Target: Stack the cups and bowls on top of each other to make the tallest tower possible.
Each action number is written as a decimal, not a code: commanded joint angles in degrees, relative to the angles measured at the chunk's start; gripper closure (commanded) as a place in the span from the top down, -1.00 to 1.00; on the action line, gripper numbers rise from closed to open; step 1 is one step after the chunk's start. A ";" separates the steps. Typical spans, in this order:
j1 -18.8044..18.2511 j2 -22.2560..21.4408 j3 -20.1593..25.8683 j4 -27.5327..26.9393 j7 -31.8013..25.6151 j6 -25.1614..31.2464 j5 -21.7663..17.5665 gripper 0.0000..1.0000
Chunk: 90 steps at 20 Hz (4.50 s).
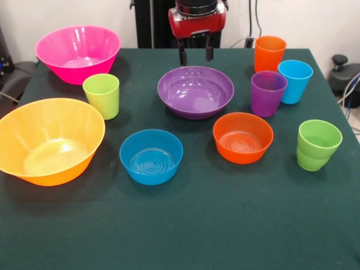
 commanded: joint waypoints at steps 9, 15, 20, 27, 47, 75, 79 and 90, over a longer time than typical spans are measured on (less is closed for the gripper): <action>-5.73 2.61 9.71 -6.27 -21.20 9.26 -6.15 1.00; -7.05 2.00 10.83 -6.71 -22.03 9.62 -7.60 1.00; -7.17 1.76 10.34 -6.42 -21.72 8.59 -10.51 1.00; -8.43 2.17 10.47 -5.91 -21.47 7.92 -13.58 1.00; -9.46 5.85 11.07 -6.06 -21.57 5.41 -22.65 1.00; -18.25 6.19 15.70 -1.15 -21.76 7.00 -19.21 1.00; -17.74 6.27 14.96 -1.48 -20.61 7.42 -19.41 1.00; -18.29 5.87 12.83 -1.35 -19.58 10.53 -18.03 1.00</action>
